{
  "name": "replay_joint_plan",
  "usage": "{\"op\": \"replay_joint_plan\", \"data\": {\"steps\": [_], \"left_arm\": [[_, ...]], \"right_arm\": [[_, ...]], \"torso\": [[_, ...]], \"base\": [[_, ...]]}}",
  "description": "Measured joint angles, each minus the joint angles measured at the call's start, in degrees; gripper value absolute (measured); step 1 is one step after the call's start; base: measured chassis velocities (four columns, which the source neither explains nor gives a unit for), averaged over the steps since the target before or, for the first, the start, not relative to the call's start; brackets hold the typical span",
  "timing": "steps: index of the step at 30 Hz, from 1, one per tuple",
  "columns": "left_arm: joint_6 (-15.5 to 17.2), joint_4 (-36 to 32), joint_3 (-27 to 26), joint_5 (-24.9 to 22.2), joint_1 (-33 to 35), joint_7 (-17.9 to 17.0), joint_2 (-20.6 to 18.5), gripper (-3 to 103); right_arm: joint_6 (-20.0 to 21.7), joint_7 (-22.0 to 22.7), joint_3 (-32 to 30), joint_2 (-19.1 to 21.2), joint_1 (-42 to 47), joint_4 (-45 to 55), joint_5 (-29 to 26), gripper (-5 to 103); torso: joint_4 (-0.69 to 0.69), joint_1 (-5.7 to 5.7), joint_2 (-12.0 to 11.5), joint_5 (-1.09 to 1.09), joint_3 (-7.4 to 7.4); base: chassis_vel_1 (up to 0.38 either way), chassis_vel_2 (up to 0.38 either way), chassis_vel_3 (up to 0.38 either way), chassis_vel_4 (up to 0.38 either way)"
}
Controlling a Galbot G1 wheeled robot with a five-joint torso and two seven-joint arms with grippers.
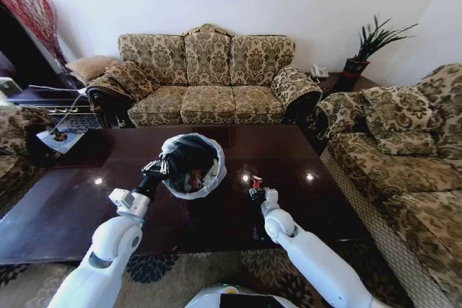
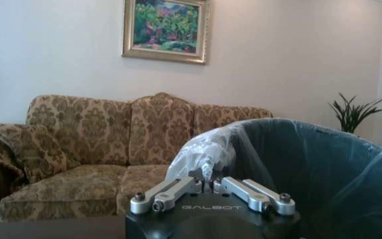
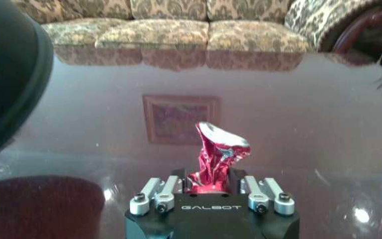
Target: Move to the front of the table and place the trash on the table into the trash bin.
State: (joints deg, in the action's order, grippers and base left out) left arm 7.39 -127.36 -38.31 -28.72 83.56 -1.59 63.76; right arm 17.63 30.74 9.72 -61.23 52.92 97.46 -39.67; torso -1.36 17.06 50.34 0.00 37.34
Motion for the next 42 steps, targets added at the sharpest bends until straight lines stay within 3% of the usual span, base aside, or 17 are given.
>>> {"op": "replay_joint_plan", "data": {"steps": [1,3,7,12,16,19,23,26,30,34,37,39,42], "left_arm": [[0.0,0.0,0.0,0.0,0.0,0.0,0.0,3],[0.0,-0.1,0.0,0.0,0.0,0.0,0.0,3],[-0.1,-0.3,-0.1,0.1,0.4,0.0,0.0,3],[-0.1,-0.5,0.2,0.3,0.6,0.0,0.4,3],[-0.1,-0.1,0.8,0.8,0.6,0.1,0.8,3],[-0.1,0.7,1.2,1.2,0.5,0.3,1.0,3],[0.0,1.0,1.6,1.3,0.4,0.6,0.9,3],[0.2,1.2,1.5,1.2,-0.1,0.7,-0.4,3],[1.1,1.4,1.2,0.6,-0.9,0.7,-1.4,3],[1.8,1.4,1.2,0.3,-1.4,0.7,-1.3,3],[1.9,1.3,1.2,0.1,-1.4,0.6,-1.1,3],[2.0,0.8,0.8,-0.1,-1.3,0.5,-1.1,3],[2.0,0.6,0.5,-0.3,-1.3,0.5,-0.8,3]], "right_arm": [[-0.2,0.0,0.0,0.5,-0.1,1.2,0.3,32],[-0.4,0.2,-0.1,1.0,-0.4,2.7,0.4,32],[-1.2,0.5,0.0,4.7,-4.4,11.4,0.5,21],[-1.6,-1.1,0.0,9.8,-9.8,18.4,0.6,21],[-3.3,-6.9,1.6,16.9,-17.5,24.5,0.6,21],[-4.0,-9.8,3.5,18.4,-22.0,25.5,-1.0,21],[-3.9,-12.1,7.1,18.1,-31.4,26.5,-7.7,21],[-2.4,-12.1,11.9,15.6,-38.2,28.7,-13.7,21],[-1.0,-10.6,19.3,12.8,-41.0,30.6,-15.7,21],[0.9,-10.1,25.6,11.4,-40.9,30.7,-13.2,21],[2.6,-12.0,26.4,11.4,-39.9,30.3,-10.8,19],[3.1,-13.1,26.3,11.6,-39.3,30.0,-9.8,28],[3.2,-13.5,25.9,11.7,-39.5,29.5,-9.7,34]], "torso": [[0.00,0.00,0.0,0.01,0.00],[0.01,0.00,0.0,0.02,0.00],[0.00,0.00,0.0,-0.01,0.00],[-0.02,0.00,0.0,0.01,0.00],[0.02,0.00,0.0,0.01,0.00],[0.02,0.00,0.0,0.01,0.00],[-0.02,0.01,0.0,-0.01,0.00],[-0.01,0.01,0.0,-0.02,0.01],[-0.02,0.00,0.0,0.00,0.00],[-0.01,0.01,0.0,-0.02,0.01],[0.01,0.01,0.0,0.00,0.01],[0.02,0.01,0.0,0.01,0.00],[0.01,0.00,0.0,0.01,0.00]], "base": [[0.000,0.000,0.000,0.000],[0.000,0.000,0.000,0.000],[0.000,0.000,0.000,0.000],[0.000,0.000,0.000,0.000],[0.000,0.000,0.000,0.000],[0.000,0.000,0.000,0.000],[0.000,0.000,0.000,0.000],[0.000,0.000,0.000,0.000],[0.000,0.000,0.000,0.000],[0.000,0.000,0.000,0.000],[0.000,0.000,0.000,0.000],[0.000,0.000,0.000,0.000],[0.000,0.000,0.000,0.000]]}}
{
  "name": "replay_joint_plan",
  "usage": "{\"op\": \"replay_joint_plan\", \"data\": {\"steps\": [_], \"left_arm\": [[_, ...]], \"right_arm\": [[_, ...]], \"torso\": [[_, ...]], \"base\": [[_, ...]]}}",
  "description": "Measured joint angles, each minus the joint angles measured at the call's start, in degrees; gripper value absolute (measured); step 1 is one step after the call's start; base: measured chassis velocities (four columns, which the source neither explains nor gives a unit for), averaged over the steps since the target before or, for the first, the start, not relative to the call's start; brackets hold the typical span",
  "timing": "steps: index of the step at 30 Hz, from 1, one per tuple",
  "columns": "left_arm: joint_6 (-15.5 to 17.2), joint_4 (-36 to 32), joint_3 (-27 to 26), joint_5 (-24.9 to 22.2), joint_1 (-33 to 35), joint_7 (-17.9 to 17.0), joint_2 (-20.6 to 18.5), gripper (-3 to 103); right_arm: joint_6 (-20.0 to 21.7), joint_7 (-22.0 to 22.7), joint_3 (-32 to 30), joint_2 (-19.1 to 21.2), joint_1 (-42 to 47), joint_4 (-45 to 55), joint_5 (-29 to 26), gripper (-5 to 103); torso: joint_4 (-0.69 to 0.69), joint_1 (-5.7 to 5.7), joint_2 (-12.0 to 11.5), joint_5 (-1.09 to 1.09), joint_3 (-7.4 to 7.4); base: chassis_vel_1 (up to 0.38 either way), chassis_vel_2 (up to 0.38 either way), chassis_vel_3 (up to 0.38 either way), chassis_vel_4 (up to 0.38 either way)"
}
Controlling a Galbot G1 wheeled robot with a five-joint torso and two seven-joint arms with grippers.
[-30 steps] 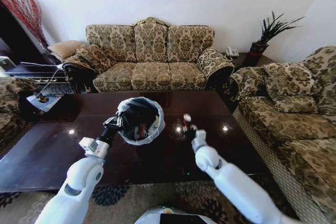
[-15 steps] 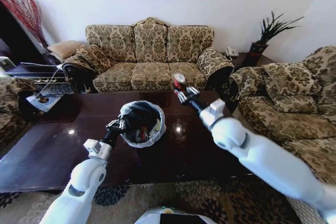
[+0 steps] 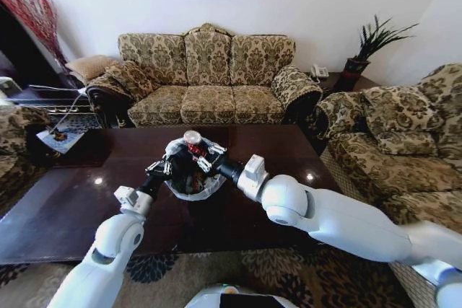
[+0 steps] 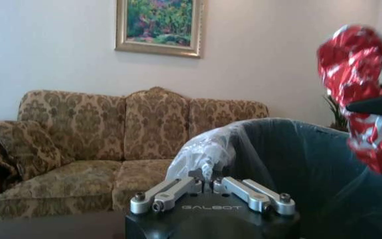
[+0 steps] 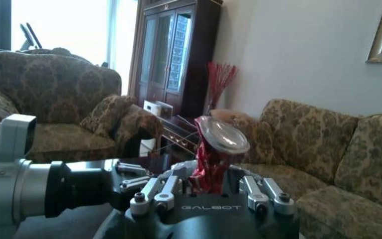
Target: Move to the front of the table and place the trash on the table into the trash bin.
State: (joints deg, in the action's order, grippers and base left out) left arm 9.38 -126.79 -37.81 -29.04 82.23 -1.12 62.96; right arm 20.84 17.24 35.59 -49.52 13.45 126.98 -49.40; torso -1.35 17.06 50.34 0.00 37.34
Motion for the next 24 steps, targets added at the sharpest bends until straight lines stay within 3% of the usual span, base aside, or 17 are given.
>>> {"op": "replay_joint_plan", "data": {"steps": [3,4,6,7,12,13,15,21,24], "left_arm": [[0.1,-0.3,-0.1,0.0,0.1,-0.1,0.7,3],[0.1,-0.3,-0.1,0.0,0.1,-0.1,0.7,3],[0.1,-0.7,-0.1,0.0,0.2,-0.1,1.1,3],[0.1,-0.7,-0.1,0.0,0.2,-0.1,1.1,3],[0.1,-1.6,-0.6,0.1,1.0,-0.2,1.2,3],[0.1,-1.6,-0.6,0.1,1.0,-0.2,1.2,3],[0.1,-1.8,-0.7,0.1,1.3,-0.2,1.2,3],[0.0,-2.2,-0.7,0.0,1.4,-0.2,1.1,3],[-0.1,-2.2,-0.8,0.1,1.6,-0.3,1.1,3]], "right_arm": [[0.0,0.0,-0.1,-0.4,-0.7,-1.0,0.0,50],[0.0,0.0,-0.1,-0.4,-0.7,-1.0,0.0,50],[0.0,0.6,0.1,-1.1,-0.9,-1.9,-0.1,62],[0.0,0.6,0.1,-1.1,-0.9,-1.9,-0.1,62],[0.0,4.9,-0.9,-2.9,-1.0,-2.1,-2.1,83],[0.0,4.9,-0.9,-2.9,-1.0,-2.1,-2.1,83],[-0.1,5.3,-1.8,-2.3,-0.9,-1.6,-2.6,94],[-0.3,6.6,-4.6,1.6,1.2,1.5,-2.8,99],[-0.4,9.0,-6.9,6.6,6.1,4.5,-0.2,100]], "torso": [[-0.01,0.01,0.0,-0.01,0.00],[-0.01,0.01,0.0,-0.01,0.00],[-0.01,0.01,0.0,-0.01,0.00],[-0.01,0.01,0.0,-0.01,0.00],[-0.03,0.00,0.0,-0.01,0.00],[-0.03,0.00,0.0,-0.01,0.00],[-0.03,0.01,0.0,-0.01,0.00],[-0.01,0.00,0.0,0.00,0.00],[-0.01,0.00,0.0,0.01,0.00]], "base": [[0.000,0.000,0.000,0.000],[0.000,0.000,0.000,0.000],[0.000,0.000,0.000,0.000],[0.000,0.000,0.000,0.000],[0.000,0.000,0.000,0.000],[0.000,0.000,0.000,0.000],[0.000,0.000,0.000,0.000],[0.000,0.000,0.000,0.000],[0.000,0.000,0.000,0.000]]}}
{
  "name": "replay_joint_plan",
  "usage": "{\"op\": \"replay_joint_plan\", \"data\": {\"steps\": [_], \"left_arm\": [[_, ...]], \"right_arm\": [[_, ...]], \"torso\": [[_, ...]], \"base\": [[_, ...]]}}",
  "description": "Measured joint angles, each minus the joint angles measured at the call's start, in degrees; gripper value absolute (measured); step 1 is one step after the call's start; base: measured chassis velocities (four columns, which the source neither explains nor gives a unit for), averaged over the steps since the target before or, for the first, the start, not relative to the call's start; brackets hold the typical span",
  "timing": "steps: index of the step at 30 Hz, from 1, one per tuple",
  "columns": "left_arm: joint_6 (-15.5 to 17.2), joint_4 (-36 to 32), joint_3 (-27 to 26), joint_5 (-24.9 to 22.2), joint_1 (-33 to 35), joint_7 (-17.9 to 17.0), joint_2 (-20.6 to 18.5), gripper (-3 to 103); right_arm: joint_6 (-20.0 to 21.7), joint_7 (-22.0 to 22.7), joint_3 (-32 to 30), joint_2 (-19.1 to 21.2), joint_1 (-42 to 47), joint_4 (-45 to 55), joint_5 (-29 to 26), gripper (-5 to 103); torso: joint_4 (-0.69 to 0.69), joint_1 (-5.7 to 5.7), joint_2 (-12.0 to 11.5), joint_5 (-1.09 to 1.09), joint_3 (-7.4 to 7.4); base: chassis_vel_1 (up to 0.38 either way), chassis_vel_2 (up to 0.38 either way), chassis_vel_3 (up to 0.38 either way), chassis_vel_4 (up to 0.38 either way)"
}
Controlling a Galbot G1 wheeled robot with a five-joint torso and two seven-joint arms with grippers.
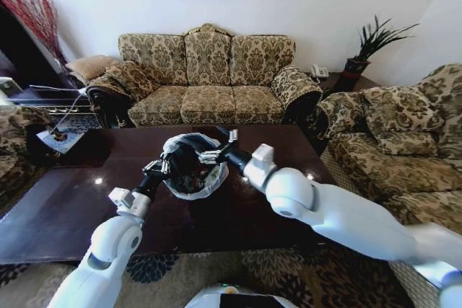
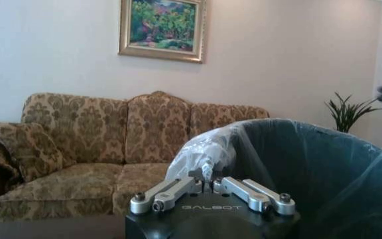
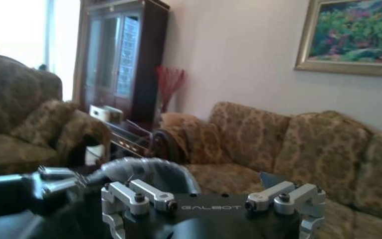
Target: Move to the front of the table and place the trash on the table into the trash bin.
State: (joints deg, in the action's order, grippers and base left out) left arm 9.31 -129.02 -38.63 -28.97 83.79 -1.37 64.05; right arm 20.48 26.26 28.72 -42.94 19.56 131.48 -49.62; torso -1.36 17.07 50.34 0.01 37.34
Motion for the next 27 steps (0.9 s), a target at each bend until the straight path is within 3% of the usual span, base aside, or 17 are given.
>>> {"op": "replay_joint_plan", "data": {"steps": [3,6,7,8,12,19,27], "left_arm": [[-0.3,-0.7,-0.6,0.2,0.7,0.0,0.6,3],[-0.9,-2.3,-1.8,0.7,2.6,0.0,2.3,3],[-1.1,-2.9,-2.0,1.0,3.1,0.0,3.1,3],[-1.1,-3.1,-1.9,1.2,3.2,0.0,3.5,3],[-1.1,-3.2,-0.9,1.8,3.1,0.1,4.6,3],[-1.6,-3.4,-1.1,2.1,3.8,0.3,4.7,3],[-1.7,-4.3,-1.8,1.9,4.2,0.1,4.0,3]], "right_arm": [[1.1,2.4,-0.3,2.1,2.9,0.8,3.1,100],[2.7,4.5,-0.4,2.5,4.0,1.1,4.2,100],[3.0,5.0,-0.3,2.7,4.4,1.6,4.4,100],[3.1,5.4,-0.3,3.1,4.6,2.1,4.4,100],[3.5,5.5,-0.4,4.2,5.4,3.3,4.3,100],[3.3,5.9,-0.6,4.3,7.1,3.4,5.6,100],[3.3,6.3,-0.9,3.3,6.8,2.2,6.0,100]], "torso": [[0.07,0.00,0.0,0.00,0.00],[0.01,0.00,0.0,0.03,0.00],[-0.07,-0.01,0.0,0.02,0.00],[-0.05,0.00,0.0,0.01,0.00],[0.02,-0.01,0.0,-0.02,0.00],[0.02,0.00,0.0,0.01,0.00],[0.00,0.00,0.0,0.00,0.00]], "base": [[0.000,0.000,0.000,0.000],[0.000,0.000,0.000,0.000],[0.000,0.000,0.000,0.000],[0.000,0.000,0.000,0.000],[0.006,0.013,-0.013,-0.012],[0.105,0.084,-0.104,-0.090],[0.284,0.213,-0.258,-0.214]]}}
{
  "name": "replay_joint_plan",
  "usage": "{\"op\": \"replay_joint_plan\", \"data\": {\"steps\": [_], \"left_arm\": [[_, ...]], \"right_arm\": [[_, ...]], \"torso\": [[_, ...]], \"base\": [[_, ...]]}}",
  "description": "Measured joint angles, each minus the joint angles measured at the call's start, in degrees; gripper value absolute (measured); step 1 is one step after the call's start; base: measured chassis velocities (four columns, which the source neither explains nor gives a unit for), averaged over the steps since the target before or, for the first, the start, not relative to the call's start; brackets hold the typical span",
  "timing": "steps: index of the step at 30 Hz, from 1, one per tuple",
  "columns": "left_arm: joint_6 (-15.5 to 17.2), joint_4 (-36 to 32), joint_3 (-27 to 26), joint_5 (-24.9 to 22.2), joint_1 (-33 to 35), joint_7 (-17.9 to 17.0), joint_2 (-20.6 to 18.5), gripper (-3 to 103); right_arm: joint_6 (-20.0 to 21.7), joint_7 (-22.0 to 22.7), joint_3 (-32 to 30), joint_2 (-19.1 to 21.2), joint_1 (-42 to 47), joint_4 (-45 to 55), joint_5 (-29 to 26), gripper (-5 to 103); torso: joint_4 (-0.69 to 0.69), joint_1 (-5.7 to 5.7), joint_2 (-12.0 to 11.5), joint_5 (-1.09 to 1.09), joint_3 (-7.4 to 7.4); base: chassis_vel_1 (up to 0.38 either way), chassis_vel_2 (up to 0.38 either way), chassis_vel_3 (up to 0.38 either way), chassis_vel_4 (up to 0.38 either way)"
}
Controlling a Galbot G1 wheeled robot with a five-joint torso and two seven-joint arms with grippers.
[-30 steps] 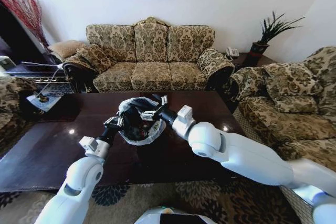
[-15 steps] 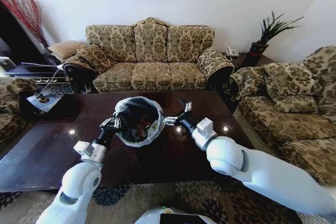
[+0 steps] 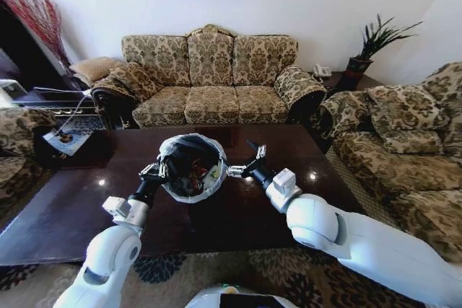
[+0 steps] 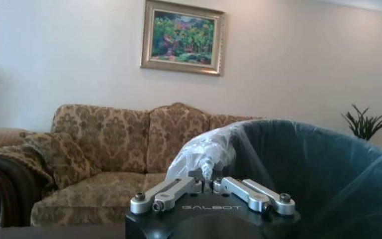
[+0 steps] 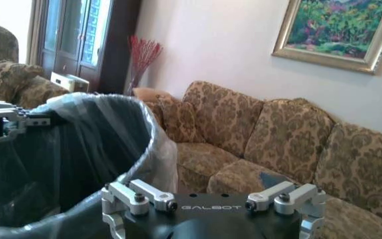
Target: Move to the front of the table and place the trash on the table into the trash bin.
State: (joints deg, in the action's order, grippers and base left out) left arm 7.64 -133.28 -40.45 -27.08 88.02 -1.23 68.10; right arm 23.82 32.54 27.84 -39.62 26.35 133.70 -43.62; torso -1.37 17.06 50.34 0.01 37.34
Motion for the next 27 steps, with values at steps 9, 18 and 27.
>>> {"op": "replay_joint_plan", "data": {"steps": [9,18,27], "left_arm": [[0.0,0.3,0.3,0.0,-0.5,-0.1,-0.1,3],[0.1,0.7,0.2,-0.4,-0.7,-0.2,-0.3,3],[0.2,1.3,-0.2,-1.4,-1.5,-0.8,-0.7,3]], "right_arm": [[0.2,0.1,0.0,-0.4,0.2,-0.8,0.3,100],[0.6,-0.2,0.1,-1.8,0.2,-2.0,0.5,100],[0.0,0.0,-0.7,-1.8,1.8,-2.5,1.5,100]], "torso": [[0.02,0.00,0.0,-0.01,0.00],[-0.05,-0.03,0.0,-0.07,-0.02],[0.08,0.05,0.0,0.02,0.02]], "base": [[0.384,0.263,-0.376,-0.262],[0.366,0.157,-0.361,-0.140],[-0.020,-0.022,-0.004,0.000]]}}
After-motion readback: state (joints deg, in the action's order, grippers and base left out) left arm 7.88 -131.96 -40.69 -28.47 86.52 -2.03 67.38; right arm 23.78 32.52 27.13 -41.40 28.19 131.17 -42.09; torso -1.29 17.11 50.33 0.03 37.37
